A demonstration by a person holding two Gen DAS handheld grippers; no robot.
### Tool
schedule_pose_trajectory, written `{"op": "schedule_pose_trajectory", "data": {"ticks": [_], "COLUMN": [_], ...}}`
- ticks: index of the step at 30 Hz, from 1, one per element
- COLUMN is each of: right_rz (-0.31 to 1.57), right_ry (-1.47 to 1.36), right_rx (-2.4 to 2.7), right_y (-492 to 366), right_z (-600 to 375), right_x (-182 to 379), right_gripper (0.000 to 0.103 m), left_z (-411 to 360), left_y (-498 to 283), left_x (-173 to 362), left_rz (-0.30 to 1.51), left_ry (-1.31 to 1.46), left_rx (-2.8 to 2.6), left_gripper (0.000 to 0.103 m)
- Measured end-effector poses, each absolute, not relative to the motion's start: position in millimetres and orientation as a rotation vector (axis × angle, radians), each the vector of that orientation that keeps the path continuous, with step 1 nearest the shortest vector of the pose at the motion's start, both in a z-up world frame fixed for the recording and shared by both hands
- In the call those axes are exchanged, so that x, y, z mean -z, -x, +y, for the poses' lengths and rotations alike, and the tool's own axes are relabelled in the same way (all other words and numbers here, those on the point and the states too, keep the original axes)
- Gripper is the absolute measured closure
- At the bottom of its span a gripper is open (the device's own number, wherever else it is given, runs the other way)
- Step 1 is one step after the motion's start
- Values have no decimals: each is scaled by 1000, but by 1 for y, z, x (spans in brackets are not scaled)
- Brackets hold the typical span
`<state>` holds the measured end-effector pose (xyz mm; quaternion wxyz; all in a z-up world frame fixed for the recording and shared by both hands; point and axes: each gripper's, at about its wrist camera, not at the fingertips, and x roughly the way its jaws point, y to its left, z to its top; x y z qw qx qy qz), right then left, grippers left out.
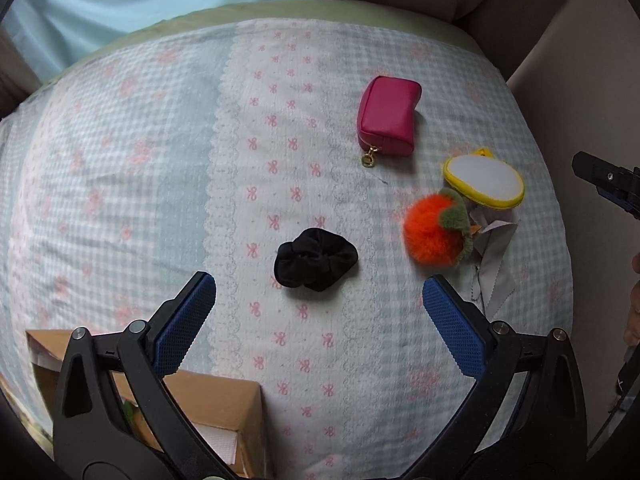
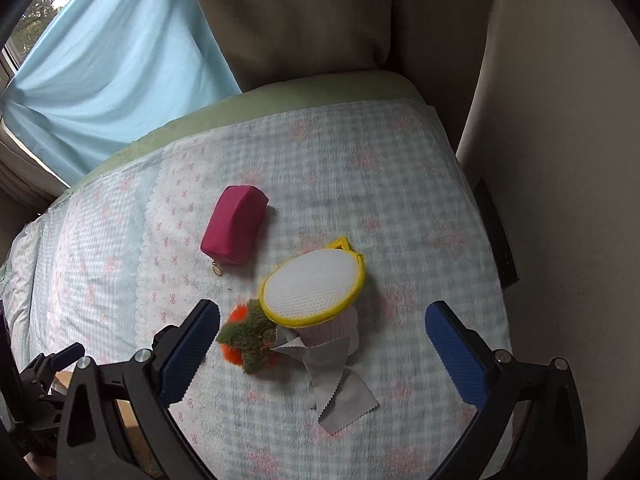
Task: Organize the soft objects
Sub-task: 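Grasp the black scrunchie with left tool while right tool grasps yellow mesh pad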
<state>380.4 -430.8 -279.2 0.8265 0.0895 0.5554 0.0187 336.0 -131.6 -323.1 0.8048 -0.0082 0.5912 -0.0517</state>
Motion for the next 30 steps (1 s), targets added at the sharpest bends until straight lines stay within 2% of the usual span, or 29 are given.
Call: {"op": "schedule_pose_trajectory", "data": {"ticks": [7,13,15,17,18,23,26,30], "right_rz": [1252,1281,1287,1291,1291,1265,1245,1227], "right_ry": [-342,-418,-437,-454,-456,-434,-421,-430], "right_rx": [-24,-21,-24,-29,-30,-24,-33,-44], "right_y": [-413,-428,-433,-435,-436,-437,-437,-436], "right_z": [-449,-452,-452,-452,-451,-448,-446,-445], "right_x": [354,384,391,395,396,389,384,378], "right_gripper": [18,33,43,52,58,71,79,85], "left_z": [-134,-135,-136,-139,-140,-145,-148,-151], "left_y": [-364,-376,-378,-379,-380,-384,-385,-390], "left_x": [401,439,446,453,456,464,464,464], "left_rz": [1368,1414,1418,1420,1422,1422,1412,1415], "left_ry": [49,70,82,79,75,72,72,81], "left_rx": [70,64,69,73,74,86,104,128], "left_gripper": [5,6,15,30,32,64,74,76]}}
